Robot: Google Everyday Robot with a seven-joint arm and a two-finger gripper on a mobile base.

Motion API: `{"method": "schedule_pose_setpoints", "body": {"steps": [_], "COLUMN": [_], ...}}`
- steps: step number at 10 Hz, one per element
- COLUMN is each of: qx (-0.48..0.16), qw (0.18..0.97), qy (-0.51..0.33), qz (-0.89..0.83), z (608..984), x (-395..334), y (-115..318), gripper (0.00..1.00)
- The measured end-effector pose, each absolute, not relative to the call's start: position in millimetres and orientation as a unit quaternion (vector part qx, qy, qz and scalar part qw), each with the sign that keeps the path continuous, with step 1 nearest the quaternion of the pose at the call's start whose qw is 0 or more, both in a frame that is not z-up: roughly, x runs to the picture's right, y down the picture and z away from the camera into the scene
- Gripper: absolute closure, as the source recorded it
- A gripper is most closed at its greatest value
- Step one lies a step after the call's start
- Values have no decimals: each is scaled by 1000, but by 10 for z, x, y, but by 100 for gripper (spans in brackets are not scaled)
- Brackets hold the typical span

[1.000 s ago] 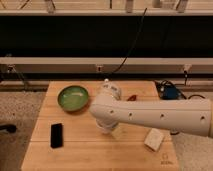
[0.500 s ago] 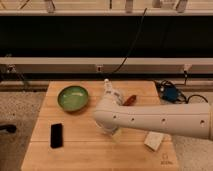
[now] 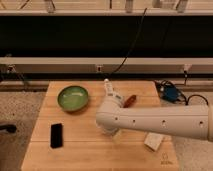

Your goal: Pick up the ceramic cup

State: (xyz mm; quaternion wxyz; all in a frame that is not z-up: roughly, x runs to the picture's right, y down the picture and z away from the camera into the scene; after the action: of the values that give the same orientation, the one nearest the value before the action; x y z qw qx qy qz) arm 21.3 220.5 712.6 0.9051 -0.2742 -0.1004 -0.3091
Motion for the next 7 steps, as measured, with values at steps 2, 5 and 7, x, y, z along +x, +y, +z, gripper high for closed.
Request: {"method": "schedule_pose_setpoints", "body": {"steps": [2,5,7], "qx": [-273,-273,-272], "qw": [905,904,904], "qy": [-105,-111,-114], "qz": [-309,-308,-309], "z": [7151,7186,7198], "x": [201,180,180], "y": [2224,2268,2280], "gripper": [20,20,20]}}
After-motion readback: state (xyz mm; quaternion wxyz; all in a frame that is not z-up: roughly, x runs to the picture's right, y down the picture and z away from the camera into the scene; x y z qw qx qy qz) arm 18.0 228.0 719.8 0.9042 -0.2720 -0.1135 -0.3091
